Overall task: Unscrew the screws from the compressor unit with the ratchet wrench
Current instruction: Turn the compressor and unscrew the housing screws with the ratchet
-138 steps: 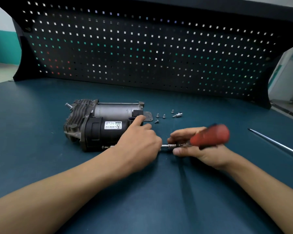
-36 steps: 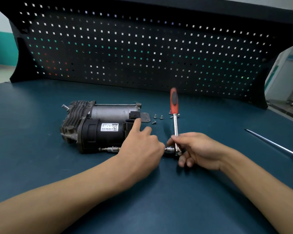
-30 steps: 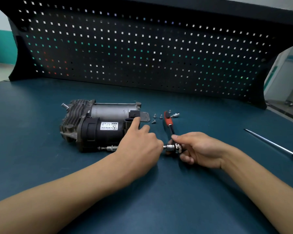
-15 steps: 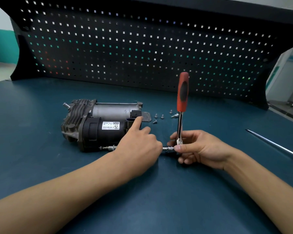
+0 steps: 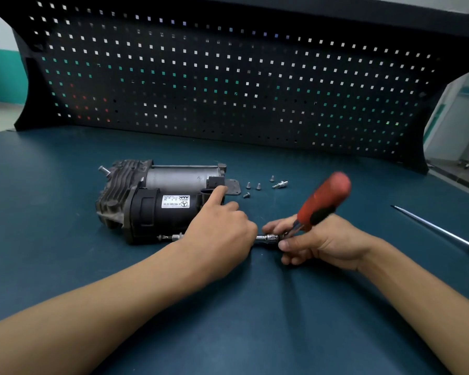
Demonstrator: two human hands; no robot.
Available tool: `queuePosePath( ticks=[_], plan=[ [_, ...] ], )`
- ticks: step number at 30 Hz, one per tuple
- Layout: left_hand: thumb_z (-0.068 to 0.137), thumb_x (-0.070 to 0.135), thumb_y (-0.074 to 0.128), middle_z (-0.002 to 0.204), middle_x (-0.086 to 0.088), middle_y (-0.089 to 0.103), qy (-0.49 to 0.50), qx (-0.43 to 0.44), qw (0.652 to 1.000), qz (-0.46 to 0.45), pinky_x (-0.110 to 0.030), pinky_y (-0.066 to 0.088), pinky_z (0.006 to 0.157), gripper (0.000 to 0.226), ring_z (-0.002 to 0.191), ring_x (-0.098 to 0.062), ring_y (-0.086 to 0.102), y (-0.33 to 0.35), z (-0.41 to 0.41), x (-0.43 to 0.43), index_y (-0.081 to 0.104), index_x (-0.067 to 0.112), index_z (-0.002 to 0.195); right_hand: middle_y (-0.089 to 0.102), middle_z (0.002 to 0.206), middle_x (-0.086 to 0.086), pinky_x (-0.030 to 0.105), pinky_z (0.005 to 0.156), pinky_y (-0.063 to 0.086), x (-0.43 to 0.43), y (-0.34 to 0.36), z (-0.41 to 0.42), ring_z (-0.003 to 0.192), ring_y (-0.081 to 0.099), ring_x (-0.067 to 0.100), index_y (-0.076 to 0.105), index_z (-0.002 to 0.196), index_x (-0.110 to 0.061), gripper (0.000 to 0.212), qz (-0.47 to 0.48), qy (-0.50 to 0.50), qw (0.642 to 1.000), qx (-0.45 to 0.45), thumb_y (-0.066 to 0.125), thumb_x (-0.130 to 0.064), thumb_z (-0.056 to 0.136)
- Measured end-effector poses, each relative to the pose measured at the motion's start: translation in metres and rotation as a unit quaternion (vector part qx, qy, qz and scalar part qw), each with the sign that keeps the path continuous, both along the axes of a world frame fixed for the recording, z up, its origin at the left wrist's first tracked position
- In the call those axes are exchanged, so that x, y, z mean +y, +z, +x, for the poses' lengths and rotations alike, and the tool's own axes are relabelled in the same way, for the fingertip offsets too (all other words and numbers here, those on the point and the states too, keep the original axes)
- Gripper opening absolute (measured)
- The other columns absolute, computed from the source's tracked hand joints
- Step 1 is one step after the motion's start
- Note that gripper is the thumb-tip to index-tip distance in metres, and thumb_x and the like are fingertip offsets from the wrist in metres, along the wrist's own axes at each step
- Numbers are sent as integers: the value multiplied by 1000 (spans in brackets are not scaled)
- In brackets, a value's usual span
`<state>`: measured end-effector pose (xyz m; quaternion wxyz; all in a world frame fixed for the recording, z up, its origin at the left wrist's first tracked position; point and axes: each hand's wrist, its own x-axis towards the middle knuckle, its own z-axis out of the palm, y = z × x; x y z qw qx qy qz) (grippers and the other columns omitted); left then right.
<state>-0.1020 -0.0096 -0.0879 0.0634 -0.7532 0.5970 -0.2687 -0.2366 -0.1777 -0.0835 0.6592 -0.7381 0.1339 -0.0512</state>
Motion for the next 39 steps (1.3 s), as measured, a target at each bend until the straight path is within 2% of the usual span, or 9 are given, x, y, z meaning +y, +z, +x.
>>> queuePosePath(
  ticks=[7, 10, 13, 17, 23, 28, 34, 37, 39],
  plan=[
    [98, 26, 47, 89, 0, 68, 4, -6, 1000, 0, -49, 8, 110, 22, 90, -27, 56, -1, 1, -1, 67, 21, 90, 75, 110, -1, 24, 54, 55, 0, 0, 0, 65, 70, 23, 72, 101, 0, 40, -31, -6, 999, 7, 79, -13, 65],
    [99, 25, 44, 87, 0, 66, 3, -10, 1000, -3, -50, 8, 112, 25, 90, -28, 55, -3, 2, -1, 67, 20, 90, 76, 98, 4, 22, 52, 55, 0, 0, 3, 62, 71, 21, 73, 110, -5, 41, -30, -9, 999, 13, 76, -20, 71],
    [98, 25, 46, 86, -2, 68, -3, -8, 1000, -13, -49, 12, 111, 23, 88, -28, 57, -2, 3, -1, 66, 20, 87, 76, 109, 4, 22, 47, 54, 2, -3, 7, 57, 70, 21, 68, 113, -9, 42, -20, -35, 999, 9, 71, -30, 77],
    [96, 27, 50, 85, -3, 70, -3, 3, 1000, -19, -49, 16, 110, 20, 90, -29, 57, -2, 2, -2, 65, 20, 85, 77, 104, 6, 23, 38, 47, 4, -6, 12, 44, 63, 20, 64, 107, -9, 25, -51, -80, 995, 5, 58, -31, 97],
    [95, 28, 51, 87, -3, 70, 0, 4, 1000, -26, -46, 14, 108, 18, 93, -29, 57, -1, 3, -2, 64, 21, 85, 76, 101, 5, 22, 36, 45, 4, -7, 13, 41, 60, 20, 60, 100, -11, 11, -85, -71, 994, -5, 58, -22, 100],
    [95, 28, 51, 86, -2, 70, 5, -1, 1000, -24, -48, 14, 110, 19, 93, -28, 57, -2, 3, -2, 65, 20, 85, 76, 101, 3, 23, 36, 45, 5, -5, 14, 42, 60, 20, 60, 107, -10, 18, -75, -79, 994, 17, 55, -27, 102],
    [95, 26, 54, 87, -2, 69, 8, 17, 999, -27, -48, 14, 112, 14, 95, -28, 56, -2, -2, -2, 64, 19, 88, 66, 84, 5, 21, 32, 37, 9, -6, 19, 37, 57, 23, 61, 93, -10, 36, -135, -116, 983, 34, 44, -38, 105],
    [90, 24, 59, 82, -1, 67, -9, 13, 999, -51, -50, 23, 113, 7, 89, -27, 61, -3, -3, 1, 61, 18, 86, 57, 72, 8, 20, 31, 35, 10, -6, 22, 35, 54, 21, 59, 91, -8, 42, -158, -121, 979, 36, 38, -40, 107],
    [86, 24, 63, 79, 0, 66, -15, 15, 998, -59, -50, 29, 112, 7, 85, -26, 63, -3, -3, 2, 61, 18, 85, 62, 65, 8, 20, 31, 34, 10, -5, 22, 34, 51, 19, 57, 91, -8, 40, -158, -108, 981, 42, 37, -39, 107]
  ],
)
